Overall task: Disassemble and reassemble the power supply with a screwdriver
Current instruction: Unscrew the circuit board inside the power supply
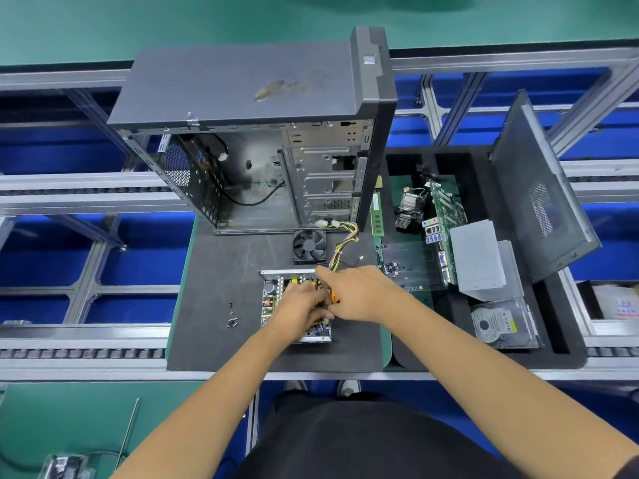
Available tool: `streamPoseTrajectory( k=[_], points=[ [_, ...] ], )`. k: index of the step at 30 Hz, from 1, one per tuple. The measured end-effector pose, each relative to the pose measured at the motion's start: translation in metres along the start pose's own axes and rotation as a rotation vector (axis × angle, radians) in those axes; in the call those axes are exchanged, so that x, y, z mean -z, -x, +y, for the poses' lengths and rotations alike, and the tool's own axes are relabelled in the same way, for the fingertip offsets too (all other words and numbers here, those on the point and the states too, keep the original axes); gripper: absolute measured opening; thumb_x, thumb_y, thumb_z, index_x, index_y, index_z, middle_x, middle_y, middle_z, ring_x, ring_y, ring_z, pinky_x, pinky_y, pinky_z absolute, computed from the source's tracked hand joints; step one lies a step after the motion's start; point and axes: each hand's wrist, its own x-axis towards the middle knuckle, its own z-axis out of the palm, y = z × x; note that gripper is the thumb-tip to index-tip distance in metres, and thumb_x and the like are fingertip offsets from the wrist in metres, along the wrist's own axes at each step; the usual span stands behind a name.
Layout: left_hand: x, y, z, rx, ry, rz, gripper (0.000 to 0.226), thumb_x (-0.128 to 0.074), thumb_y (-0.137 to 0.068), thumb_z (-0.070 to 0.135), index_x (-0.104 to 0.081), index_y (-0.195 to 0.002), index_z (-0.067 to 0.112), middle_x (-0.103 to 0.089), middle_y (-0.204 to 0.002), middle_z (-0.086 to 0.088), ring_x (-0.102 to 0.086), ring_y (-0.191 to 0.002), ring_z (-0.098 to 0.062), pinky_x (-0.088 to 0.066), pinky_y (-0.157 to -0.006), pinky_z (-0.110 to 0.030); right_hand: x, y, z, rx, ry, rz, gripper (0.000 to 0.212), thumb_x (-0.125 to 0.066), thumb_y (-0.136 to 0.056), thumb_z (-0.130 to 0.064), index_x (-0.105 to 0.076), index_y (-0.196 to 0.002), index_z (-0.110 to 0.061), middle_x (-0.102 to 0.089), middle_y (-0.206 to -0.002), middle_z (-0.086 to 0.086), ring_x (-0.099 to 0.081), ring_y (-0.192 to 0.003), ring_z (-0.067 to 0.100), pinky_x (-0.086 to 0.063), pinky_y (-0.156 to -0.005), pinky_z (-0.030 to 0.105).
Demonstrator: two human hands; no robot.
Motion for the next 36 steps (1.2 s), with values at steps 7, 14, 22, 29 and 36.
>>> streamPoseTrajectory(
  k=[7, 14, 22, 29, 36],
  points=[
    [-0.001, 0.004, 0.004, 0.035, 0.042, 0.007, 0.013, -0.082, -0.081, 0.019, -0.073, -0.089, 0.021, -0.072, -0.093, 0.005, -0.054, -0.094, -0.009, -0.026, -0.088, -0.002, 0.007, -0.007, 0.001, 0.155, 0.033, -0.086, 0.05, -0.056, -0.089, -0.026, -0.041, -0.135, -0.036, -0.063, -0.098, 0.004, -0.062, -0.087, 0.03, -0.037, -0.063, 0.036],
    [-0.005, 0.011, 0.008, 0.139, 0.024, 0.003, 0.02, -0.075, -0.083, 0.037, -0.073, -0.095, 0.021, -0.068, -0.103, 0.002, -0.056, -0.102, -0.018, -0.032, -0.09, -0.029, -0.001, 0.001, -0.002, 0.159, 0.051, -0.026, 0.036, -0.057, -0.089, -0.032, -0.036, -0.119, -0.028, -0.068, -0.088, 0.012, -0.066, -0.08, 0.037, -0.03, -0.058, 0.036],
    [-0.007, 0.022, 0.008, 0.078, -0.029, -0.045, 0.024, -0.056, -0.089, 0.061, -0.057, -0.091, 0.037, -0.056, -0.086, 0.021, -0.043, -0.09, 0.002, -0.024, -0.09, -0.023, 0.012, -0.012, -0.012, 0.325, 0.303, -0.102, 0.039, -0.052, -0.095, -0.025, -0.044, -0.132, -0.018, -0.069, -0.093, 0.013, -0.066, -0.08, 0.035, -0.034, -0.056, 0.036],
    [-0.003, 0.022, 0.014, 0.083, -0.016, -0.072, 0.016, -0.039, -0.09, 0.043, -0.047, -0.076, 0.041, -0.049, -0.075, 0.021, -0.04, -0.09, -0.011, -0.027, -0.085, -0.03, 0.013, -0.013, -0.027, 0.291, 0.485, -0.111, 0.045, -0.048, -0.099, -0.045, -0.048, -0.125, -0.008, -0.071, -0.1, 0.009, -0.07, -0.085, 0.031, -0.035, -0.055, 0.034],
    [-0.005, 0.023, 0.012, 0.036, -0.061, -0.036, 0.028, -0.041, -0.097, 0.048, -0.058, -0.084, 0.03, -0.06, -0.097, 0.011, -0.039, -0.107, -0.012, -0.022, -0.094, -0.02, 0.035, -0.017, -0.026, 0.511, 0.528, -0.222, 0.016, -0.051, -0.1, -0.026, -0.051, -0.115, -0.019, -0.069, -0.099, 0.008, -0.066, -0.079, 0.03, -0.043, -0.057, 0.035]
  ],
)
